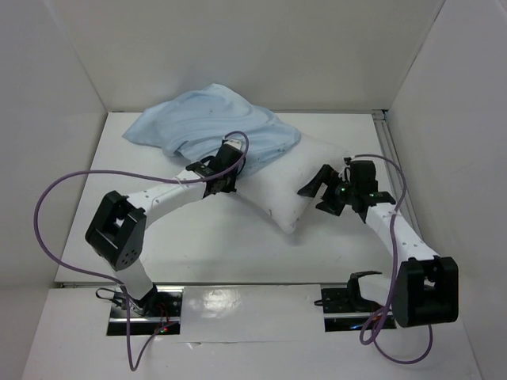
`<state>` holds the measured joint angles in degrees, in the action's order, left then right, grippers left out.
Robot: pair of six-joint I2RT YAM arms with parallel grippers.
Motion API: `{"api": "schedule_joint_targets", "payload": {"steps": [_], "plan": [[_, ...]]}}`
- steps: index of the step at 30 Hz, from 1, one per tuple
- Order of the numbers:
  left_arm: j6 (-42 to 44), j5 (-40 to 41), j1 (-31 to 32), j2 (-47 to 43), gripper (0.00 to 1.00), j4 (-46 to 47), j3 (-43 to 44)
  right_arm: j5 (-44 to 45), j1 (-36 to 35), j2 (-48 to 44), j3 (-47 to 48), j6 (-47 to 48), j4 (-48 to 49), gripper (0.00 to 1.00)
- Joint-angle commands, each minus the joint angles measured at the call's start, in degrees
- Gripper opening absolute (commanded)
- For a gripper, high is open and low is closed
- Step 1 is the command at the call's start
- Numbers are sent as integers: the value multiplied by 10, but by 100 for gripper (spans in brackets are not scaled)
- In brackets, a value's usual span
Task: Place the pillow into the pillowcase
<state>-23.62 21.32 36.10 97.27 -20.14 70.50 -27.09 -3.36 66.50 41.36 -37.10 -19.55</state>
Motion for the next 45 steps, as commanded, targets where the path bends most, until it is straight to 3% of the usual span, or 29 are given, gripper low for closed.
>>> {"api": "schedule_joint_targets", "payload": {"steps": [1,4,5,6,7,9,13,15,22,25,29,32,35,39,40,45], "plan": [[-4,-59,5,-46,0,-4,36,-61,-53,-2,-36,-50,125,96],[-18,-108,21,-81,0,-4,51,-56,-104,51,-22,-88,188,64],[-28,-144,27,-81,0,-4,59,-56,-112,70,-9,-102,229,46],[-28,-165,27,-87,0,-4,86,-61,-112,89,10,-107,245,9],[-37,-208,42,-82,0,-4,107,-69,-112,124,60,-112,266,0],[-42,-243,58,-66,0,-9,196,-61,-112,149,150,-125,275,0],[-56,-371,103,-1,0,-17,359,-14,-97,160,233,-146,288,0],[-71,-399,103,12,0,-17,416,-2,-97,160,233,-151,288,0],[-86,-423,47,-1,0,-43,443,4,-76,113,134,-163,312,0],[-86,-430,41,-23,0,-69,485,-1,-76,80,134,-94,222,0],[-86,-436,48,-73,0,-121,531,-12,-76,-14,139,25,30,0],[-86,-425,84,-110,0,-127,557,-12,-76,-82,152,77,-78,0],[-100,-411,79,-110,0,-127,568,-12,-76,-125,164,105,-194,0],[-108,-428,18,-40,0,-127,576,-49,-76,-136,136,105,-252,0],[-122,-436,5,22,0,-127,603,-59,-76,-136,122,99,-252,0],[-135,-486,-39,257,0,-146,730,-187,-76,-44,46,45,-130,0]]}}
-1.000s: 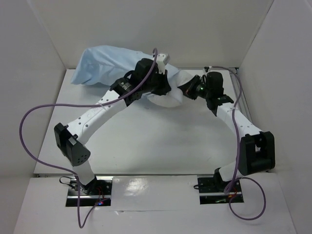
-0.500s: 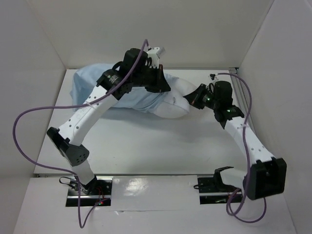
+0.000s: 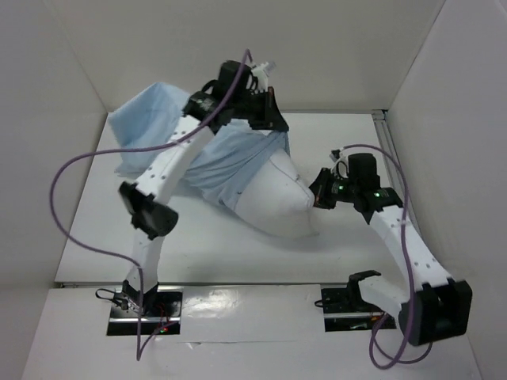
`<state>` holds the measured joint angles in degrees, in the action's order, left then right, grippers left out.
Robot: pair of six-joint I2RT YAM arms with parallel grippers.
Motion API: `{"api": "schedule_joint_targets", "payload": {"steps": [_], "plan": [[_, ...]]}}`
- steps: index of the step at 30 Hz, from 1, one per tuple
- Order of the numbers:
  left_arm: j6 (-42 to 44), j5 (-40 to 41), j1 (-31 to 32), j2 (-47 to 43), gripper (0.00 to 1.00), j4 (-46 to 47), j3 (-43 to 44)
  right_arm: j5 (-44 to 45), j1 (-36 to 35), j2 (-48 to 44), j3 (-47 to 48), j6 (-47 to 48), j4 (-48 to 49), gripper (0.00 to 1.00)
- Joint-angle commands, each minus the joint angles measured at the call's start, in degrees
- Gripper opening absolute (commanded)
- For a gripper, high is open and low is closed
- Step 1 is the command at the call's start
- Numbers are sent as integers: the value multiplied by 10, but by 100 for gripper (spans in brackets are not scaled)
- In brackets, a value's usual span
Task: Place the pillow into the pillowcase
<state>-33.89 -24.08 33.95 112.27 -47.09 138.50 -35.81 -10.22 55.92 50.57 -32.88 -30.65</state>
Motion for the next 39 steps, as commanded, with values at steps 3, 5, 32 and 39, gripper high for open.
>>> {"api": "schedule_joint_targets", "payload": {"steps": [3,5,32,39], "plan": [[-32,-45,-24,168,0,118,69,-120,-1,94,-46,-55,53,0],[-11,-36,-24,147,15,133,36,-106,7,105,-34,-86,111,0],[157,305,-27,-200,80,56,-403,92,72,118,79,41,36,100],[124,411,-2,-242,71,109,-551,72,52,124,31,17,52,100]]}}
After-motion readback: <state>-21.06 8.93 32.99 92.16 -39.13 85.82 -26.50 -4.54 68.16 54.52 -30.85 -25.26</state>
